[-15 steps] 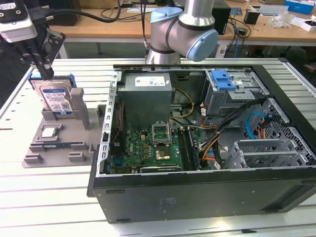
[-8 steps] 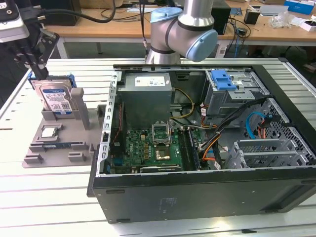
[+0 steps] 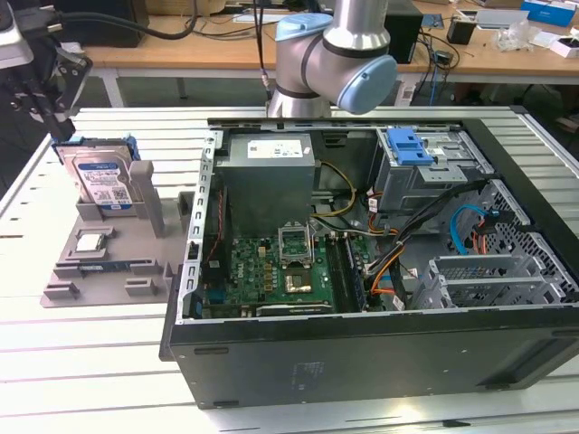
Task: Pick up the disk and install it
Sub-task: 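Reach for the disk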
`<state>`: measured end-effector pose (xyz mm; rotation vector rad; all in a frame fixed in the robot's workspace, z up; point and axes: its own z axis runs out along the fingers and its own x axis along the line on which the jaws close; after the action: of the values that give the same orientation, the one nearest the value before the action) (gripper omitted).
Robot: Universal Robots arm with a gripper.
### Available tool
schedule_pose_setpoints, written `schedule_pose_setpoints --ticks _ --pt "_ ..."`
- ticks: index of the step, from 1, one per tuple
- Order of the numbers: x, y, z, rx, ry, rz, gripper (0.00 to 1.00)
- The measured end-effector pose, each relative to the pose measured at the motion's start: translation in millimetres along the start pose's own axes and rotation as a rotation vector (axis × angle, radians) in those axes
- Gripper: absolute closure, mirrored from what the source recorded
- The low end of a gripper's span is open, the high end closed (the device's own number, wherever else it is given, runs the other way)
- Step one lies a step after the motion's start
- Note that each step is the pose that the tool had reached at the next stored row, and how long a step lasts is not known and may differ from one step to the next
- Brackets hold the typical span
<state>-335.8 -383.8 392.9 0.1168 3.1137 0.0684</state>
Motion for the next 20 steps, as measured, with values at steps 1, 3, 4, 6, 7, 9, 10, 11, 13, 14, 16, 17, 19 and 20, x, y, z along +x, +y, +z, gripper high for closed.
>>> schedule_pose_setpoints --ticks 1,3,4,6,7,9,10,11,13,14,16,17,19,20 --pt "2.5 1.3 0.0 0.0 0.0 0.0 0.89" --pt "10.6 5.8 0.2 -0.0001 -0.0001 0.0 0.89" --pt "13.9 8.0 0.3 -0.0001 0.0 0.0 0.89" --pt "18.4 11.2 0.3 0.0 0.0 0.0 0.89" --pt "21.6 14.3 0.5 0.0 0.0001 0.0 0.89" --pt "24.8 19.4 0.8 0.0 0.0 0.0 0.89" --pt "26.8 22.7 1.0 0.0 0.0 0.0 0.89" --pt "28.7 26.0 1.2 0.0 -0.0001 0.0 0.89" --pt "31.5 30.4 1.5 0.0 -0.0001 0.0 0.89" --pt "32.6 32.8 1.6 0.0 -0.0001 0.0 0.89" --pt "35.9 37.1 1.9 0.0 -0.0001 0.0 0.89" --pt "38.4 37.0 1.8 0.0001 0.0 0.0 0.89" --pt "41.8 36.8 1.8 0.0001 0.0 0.0 0.89" --pt "42.7 36.7 1.8 0.0 0.0 0.0 0.89"
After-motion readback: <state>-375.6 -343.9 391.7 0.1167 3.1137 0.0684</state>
